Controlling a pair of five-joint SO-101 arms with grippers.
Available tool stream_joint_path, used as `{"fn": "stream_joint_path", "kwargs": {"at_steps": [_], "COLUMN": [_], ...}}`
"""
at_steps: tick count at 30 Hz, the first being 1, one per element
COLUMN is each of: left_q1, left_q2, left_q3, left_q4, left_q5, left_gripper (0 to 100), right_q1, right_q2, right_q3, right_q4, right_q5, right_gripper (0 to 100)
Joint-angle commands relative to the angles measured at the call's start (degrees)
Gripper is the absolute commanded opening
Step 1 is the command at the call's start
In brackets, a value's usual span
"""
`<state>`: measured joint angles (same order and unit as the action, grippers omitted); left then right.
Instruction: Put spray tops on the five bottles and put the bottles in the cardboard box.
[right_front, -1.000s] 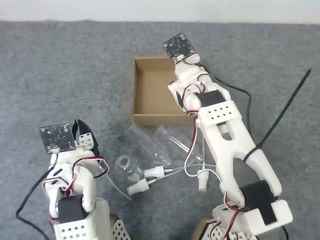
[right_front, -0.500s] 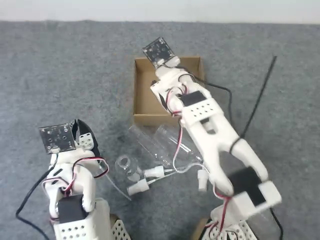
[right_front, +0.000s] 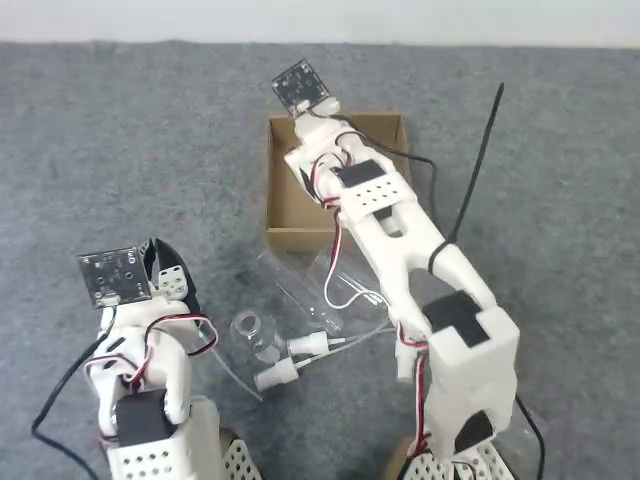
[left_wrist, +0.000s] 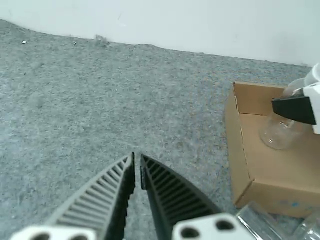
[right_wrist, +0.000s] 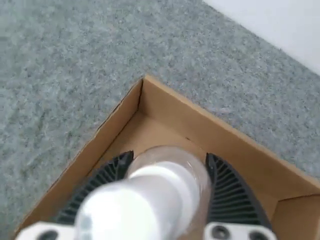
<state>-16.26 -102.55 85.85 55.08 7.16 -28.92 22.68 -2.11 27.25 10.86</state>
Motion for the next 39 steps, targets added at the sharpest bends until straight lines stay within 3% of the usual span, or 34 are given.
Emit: {"fn": "stream_joint_path", "kwargs": {"at_steps": [1, 22, 39], "left_q1": [-0.35, -0.44, -0.44], "left_q2": [-0.88, -0.88, -0.88], "left_q3": [-0.4, -0.4, -0.4], "left_q4": [-1.85, -1.85, -1.85], "left_q5": [-0.44, -0.53, -0.53], "left_gripper": [2, 2, 2], "right_q1": [-0.31, -1.19, -5.93], "right_q2": [1.98, 19.65, 22.81], "right_q3": [-8.62, -27.25, -29.89], "right_q4": [-1.19, -1.27, -1.27], "right_q5": [-4.4, -4.66, -4.84], "right_gripper": [11.8, 11.8, 11.9]}}
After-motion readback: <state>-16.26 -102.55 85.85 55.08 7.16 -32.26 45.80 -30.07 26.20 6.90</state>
